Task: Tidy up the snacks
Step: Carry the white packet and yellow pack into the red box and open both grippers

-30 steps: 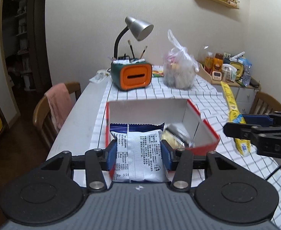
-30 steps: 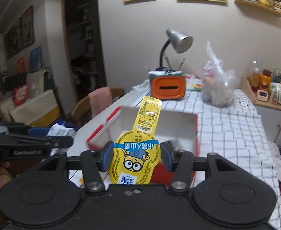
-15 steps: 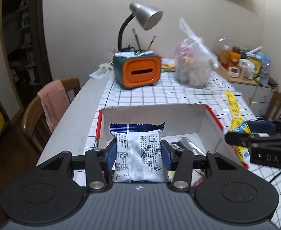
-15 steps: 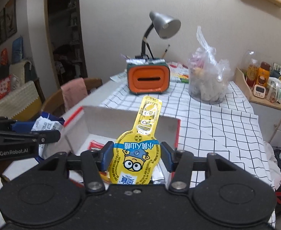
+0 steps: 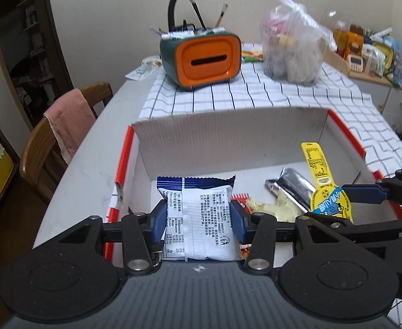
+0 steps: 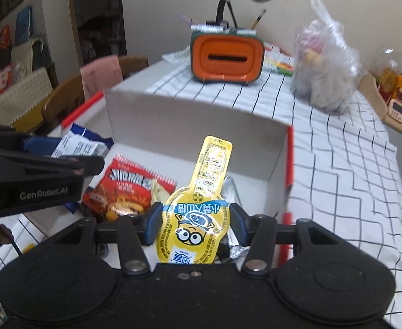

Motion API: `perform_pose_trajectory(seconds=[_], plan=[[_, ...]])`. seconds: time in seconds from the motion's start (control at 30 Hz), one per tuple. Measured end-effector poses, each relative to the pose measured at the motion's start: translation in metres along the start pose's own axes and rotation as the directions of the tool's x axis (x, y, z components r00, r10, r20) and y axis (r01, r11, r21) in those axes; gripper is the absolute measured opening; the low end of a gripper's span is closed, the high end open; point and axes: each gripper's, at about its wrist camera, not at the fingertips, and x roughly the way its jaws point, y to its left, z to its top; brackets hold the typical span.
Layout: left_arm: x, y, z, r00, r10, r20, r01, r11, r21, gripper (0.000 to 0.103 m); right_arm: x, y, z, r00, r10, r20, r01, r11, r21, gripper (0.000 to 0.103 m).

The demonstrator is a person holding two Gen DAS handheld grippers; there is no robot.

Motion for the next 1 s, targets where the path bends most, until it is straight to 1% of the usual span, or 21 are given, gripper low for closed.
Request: perform_pose_trajectory(seconds=[0.1, 0.33, 0.5, 0.6, 0.63, 0.7, 0.83, 0.87, 0.9, 0.97, 1.0], plan=[[0.009, -0.002, -0.002, 1.000, 0.001, -0.024, -0.001, 1.000, 0.013, 0.047, 0.010, 0.002, -0.002, 1.000, 0.005, -0.024, -0.005, 1.000, 0.001, 0.052], [0.018, -0.005, -0.008, 0.999, 0.001, -0.050, 0.001, 0.999, 0.036, 0.047, 0.022, 0.006, -0.005, 0.998, 0.006, -0.064, -0.008, 1.000, -0.023, 0.052], [0.018, -0.006, -0.011, 0.999, -0.003, -0.053, 0.005, 0.999, 0.040, 0.047, 0.024, 0.006, -0.007, 0.997, 0.014, -0.073, -0.015, 1.000, -0.012, 0.051], [0.010, -0.003, -0.010, 0.999, -0.014, -0.036, 0.015, 0.999, 0.034, 0.049, 0.019, 0.006, -0.007, 0.998, 0.015, -0.061, -0.015, 1.000, -0.006, 0.053], [0.006, -0.002, -0.009, 0.999, -0.018, -0.029, 0.019, 0.999, 0.029, 0.051, 0.016, 0.006, -0.007, 0.999, 0.017, -0.052, -0.017, 1.000, -0.004, 0.054], [-0.002, 0.002, -0.008, 0.999, -0.033, -0.017, 0.033, 0.999, 0.012, 0.053, 0.008, 0.004, -0.005, 0.999, 0.026, -0.033, -0.025, 1.000, 0.008, 0.060], [-0.019, 0.007, -0.006, 0.999, -0.050, 0.014, 0.050, 0.999, 0.001, 0.058, -0.012, 0.000, -0.003, 1.000, 0.024, 0.012, -0.025, 0.999, 0.025, 0.062], [-0.023, 0.008, -0.006, 0.998, -0.056, 0.022, 0.056, 0.998, 0.000, 0.058, -0.018, -0.002, -0.003, 0.999, 0.028, 0.023, -0.029, 0.999, 0.033, 0.064], [-0.028, 0.008, -0.006, 0.998, -0.062, 0.031, 0.062, 0.998, -0.002, 0.060, -0.024, -0.003, -0.003, 0.999, 0.031, 0.035, -0.032, 0.999, 0.040, 0.066], [-0.036, 0.009, -0.007, 0.997, -0.069, 0.044, 0.069, 0.998, -0.003, 0.061, -0.037, -0.005, -0.003, 0.998, 0.035, 0.061, -0.039, 0.998, 0.052, 0.078], [-0.040, 0.009, -0.007, 0.996, -0.073, 0.049, 0.073, 0.997, -0.002, 0.061, -0.043, -0.006, -0.003, 0.996, 0.041, 0.073, -0.045, 0.997, 0.058, 0.079]])
